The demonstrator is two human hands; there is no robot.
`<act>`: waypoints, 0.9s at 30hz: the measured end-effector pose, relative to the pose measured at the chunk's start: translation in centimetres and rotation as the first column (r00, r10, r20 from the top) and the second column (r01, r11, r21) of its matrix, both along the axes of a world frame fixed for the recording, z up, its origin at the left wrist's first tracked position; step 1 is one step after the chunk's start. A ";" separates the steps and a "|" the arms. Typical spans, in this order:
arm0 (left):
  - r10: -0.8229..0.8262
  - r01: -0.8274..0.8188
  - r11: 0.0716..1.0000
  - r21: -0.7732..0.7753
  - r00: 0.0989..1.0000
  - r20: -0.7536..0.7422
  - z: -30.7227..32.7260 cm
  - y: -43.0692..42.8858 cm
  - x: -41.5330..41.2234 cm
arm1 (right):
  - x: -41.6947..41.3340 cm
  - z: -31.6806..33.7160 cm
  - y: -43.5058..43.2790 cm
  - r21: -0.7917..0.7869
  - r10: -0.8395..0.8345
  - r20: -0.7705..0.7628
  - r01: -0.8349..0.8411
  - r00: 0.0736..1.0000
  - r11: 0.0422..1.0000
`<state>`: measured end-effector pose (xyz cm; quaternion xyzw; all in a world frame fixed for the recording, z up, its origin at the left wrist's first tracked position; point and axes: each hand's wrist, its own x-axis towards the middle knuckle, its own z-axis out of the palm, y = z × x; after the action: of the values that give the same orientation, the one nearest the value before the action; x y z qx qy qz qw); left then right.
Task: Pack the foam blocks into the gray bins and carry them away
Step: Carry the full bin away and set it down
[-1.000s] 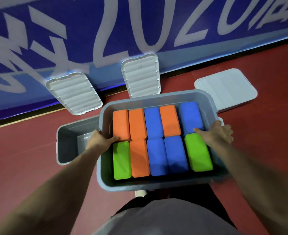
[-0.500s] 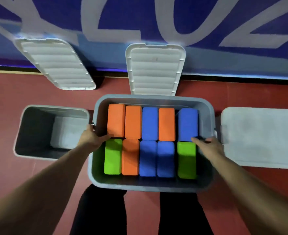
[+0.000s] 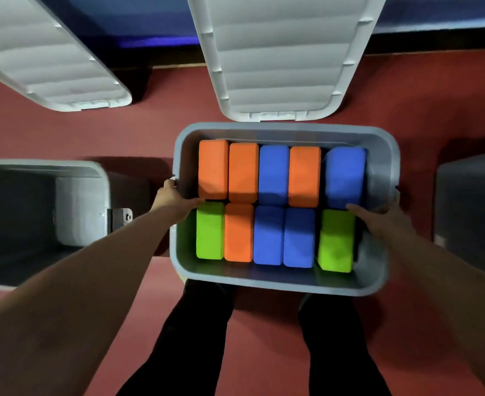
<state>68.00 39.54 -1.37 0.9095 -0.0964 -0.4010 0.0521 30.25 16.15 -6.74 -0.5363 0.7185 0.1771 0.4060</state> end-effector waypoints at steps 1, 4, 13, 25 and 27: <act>0.007 -0.007 1.000 0.027 1.000 -0.008 -0.7 0.0 0.1 | 0.8 0.2 0.4 -0.018 0.007 0.013 -0.007 1.000 1.000; 0.000 -0.002 0.995 0.100 1.000 0.016 -3.0 0.0 0.8 | 2.3 0.0 1.7 -0.109 0.026 -0.004 -0.026 1.000 0.994; -0.090 0.080 0.958 0.275 0.996 0.026 -0.8 -2.7 2.2 | 7.8 4.1 0.9 -0.229 0.268 -0.145 -0.296 0.952 0.927; -0.219 0.244 0.963 -0.114 0.956 0.198 9.7 -20.5 9.6 | 27.6 15.5 -9.7 -0.155 0.073 0.585 0.024 0.808 0.988; -0.253 0.304 0.937 -0.173 0.930 0.267 11.8 -24.0 11.3 | 30.1 17.5 -11.6 -0.110 0.027 0.662 0.061 0.749 0.992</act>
<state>79.29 15.54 10.41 0.9175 -0.2727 -0.2786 0.0787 60.35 4.59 10.78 -0.5819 0.5427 -0.0734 0.6013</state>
